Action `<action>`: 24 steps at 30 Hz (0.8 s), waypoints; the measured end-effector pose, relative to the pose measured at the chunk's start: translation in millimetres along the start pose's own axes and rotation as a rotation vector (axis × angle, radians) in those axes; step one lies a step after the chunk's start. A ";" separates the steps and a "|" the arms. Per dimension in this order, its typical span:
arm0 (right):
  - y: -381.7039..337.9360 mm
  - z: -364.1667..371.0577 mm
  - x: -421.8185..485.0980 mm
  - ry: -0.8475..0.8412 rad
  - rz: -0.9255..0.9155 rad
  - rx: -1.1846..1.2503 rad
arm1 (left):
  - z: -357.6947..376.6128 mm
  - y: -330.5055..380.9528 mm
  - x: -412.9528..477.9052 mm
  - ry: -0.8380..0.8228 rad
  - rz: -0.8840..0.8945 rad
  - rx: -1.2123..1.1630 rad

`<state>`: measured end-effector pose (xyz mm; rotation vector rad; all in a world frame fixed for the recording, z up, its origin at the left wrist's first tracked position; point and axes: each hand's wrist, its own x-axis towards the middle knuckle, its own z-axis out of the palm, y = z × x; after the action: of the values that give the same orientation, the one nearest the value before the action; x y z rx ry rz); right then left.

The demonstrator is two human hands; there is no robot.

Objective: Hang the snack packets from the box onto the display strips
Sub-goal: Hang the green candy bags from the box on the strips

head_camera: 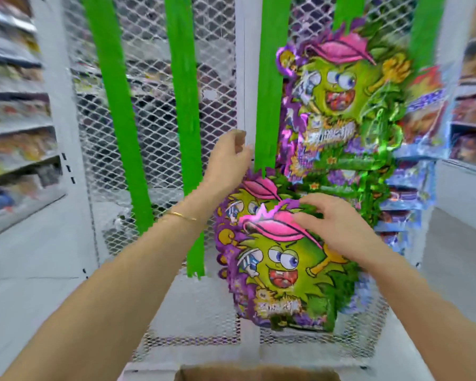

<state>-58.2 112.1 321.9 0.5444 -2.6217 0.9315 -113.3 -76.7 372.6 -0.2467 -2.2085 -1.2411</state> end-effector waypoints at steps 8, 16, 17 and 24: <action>-19.0 -29.6 40.4 0.128 -0.122 -0.115 | 14.4 24.6 31.6 -0.027 -0.176 -0.131; -47.6 -38.9 77.0 0.325 -0.137 -0.405 | -2.4 41.7 25.9 -0.146 -0.235 -0.122; -50.0 -39.3 80.0 0.333 -0.127 -0.423 | -4.2 43.4 25.1 -0.149 -0.255 -0.135; -52.4 -35.3 83.1 0.272 -0.109 -0.451 | -8.5 43.1 19.9 -0.144 -0.296 -0.195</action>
<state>-102.6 77.0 409.6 0.4048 -2.4137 0.3317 -107.6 -62.5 418.4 -0.0881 -2.3072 -1.6493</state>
